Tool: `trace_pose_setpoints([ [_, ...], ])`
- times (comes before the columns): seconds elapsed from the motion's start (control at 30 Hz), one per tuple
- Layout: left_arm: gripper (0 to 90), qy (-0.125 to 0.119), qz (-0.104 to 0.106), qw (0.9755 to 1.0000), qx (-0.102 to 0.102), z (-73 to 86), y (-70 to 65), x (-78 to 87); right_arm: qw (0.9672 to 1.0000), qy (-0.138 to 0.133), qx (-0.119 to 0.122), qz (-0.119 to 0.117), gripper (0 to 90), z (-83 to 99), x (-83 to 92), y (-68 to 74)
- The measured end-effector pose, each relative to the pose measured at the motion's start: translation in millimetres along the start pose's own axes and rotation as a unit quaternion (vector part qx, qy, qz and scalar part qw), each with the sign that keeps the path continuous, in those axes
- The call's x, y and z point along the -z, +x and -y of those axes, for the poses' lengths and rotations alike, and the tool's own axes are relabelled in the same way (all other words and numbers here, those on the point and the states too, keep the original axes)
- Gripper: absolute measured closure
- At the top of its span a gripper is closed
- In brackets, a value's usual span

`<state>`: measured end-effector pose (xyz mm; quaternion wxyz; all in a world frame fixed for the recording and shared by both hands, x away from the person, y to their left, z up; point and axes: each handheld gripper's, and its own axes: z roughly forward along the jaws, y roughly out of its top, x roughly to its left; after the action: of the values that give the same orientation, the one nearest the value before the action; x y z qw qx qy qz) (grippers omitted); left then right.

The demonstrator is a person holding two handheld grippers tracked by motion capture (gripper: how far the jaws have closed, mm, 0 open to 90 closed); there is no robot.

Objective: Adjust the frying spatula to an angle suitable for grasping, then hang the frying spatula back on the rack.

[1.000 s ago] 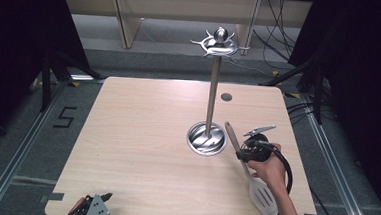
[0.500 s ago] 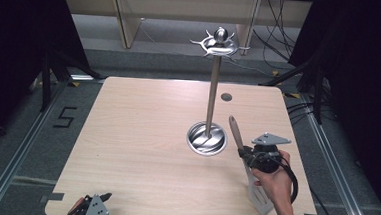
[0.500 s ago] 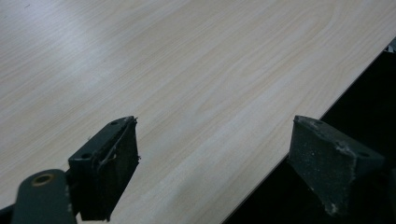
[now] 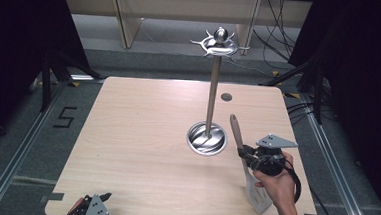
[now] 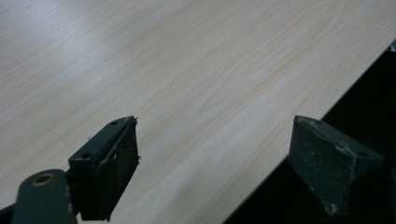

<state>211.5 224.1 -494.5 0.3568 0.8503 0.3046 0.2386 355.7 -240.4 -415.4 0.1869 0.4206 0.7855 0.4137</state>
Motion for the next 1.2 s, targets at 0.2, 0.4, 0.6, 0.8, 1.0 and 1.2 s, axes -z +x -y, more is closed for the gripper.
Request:
trace_pose_setpoints([
  [0.2, 15.3, -0.004, -0.003, 0.9999, 0.013, -1.1, -0.5, -2.7, 0.9998, -0.015, 0.010, -0.006, 74.8, -3.0, 4.0, 1.6],
  [0.4, 15.2, 0.006, -0.001, 1.0000, 0.006, -0.6, 1.4, -2.8, 0.9991, -0.033, 0.011, -0.025, 74.8, -7.2, 8.1, 3.0],
  [0.6, 15.2, -0.003, -0.001, 0.9999, 0.014, -0.9, 0.3, -2.0, 0.9972, -0.060, 0.003, -0.046, 74.7, -9.2, 11.9, 1.2],
  [0.8, 15.2, -0.002, -0.001, 0.9999, 0.014, -1.0, -0.2, -2.8, 0.9942, -0.087, 0.005, -0.063, 74.8, -13.8, 18.2, 4.0],
  [1.0, 15.2, -0.011, -0.009, 0.9996, 0.022, -1.1, -0.1, 0.6, 0.9933, -0.094, 0.016, -0.066, 74.8, -16.7, 18.6, 7.9],
  [1.2, 15.2, -0.009, -0.004, 0.9999, 0.014, 0.2, -0.1, 0.5, 0.9924, -0.103, 0.016, -0.065, 74.9, -20.3, 19.8, 13.3],
])
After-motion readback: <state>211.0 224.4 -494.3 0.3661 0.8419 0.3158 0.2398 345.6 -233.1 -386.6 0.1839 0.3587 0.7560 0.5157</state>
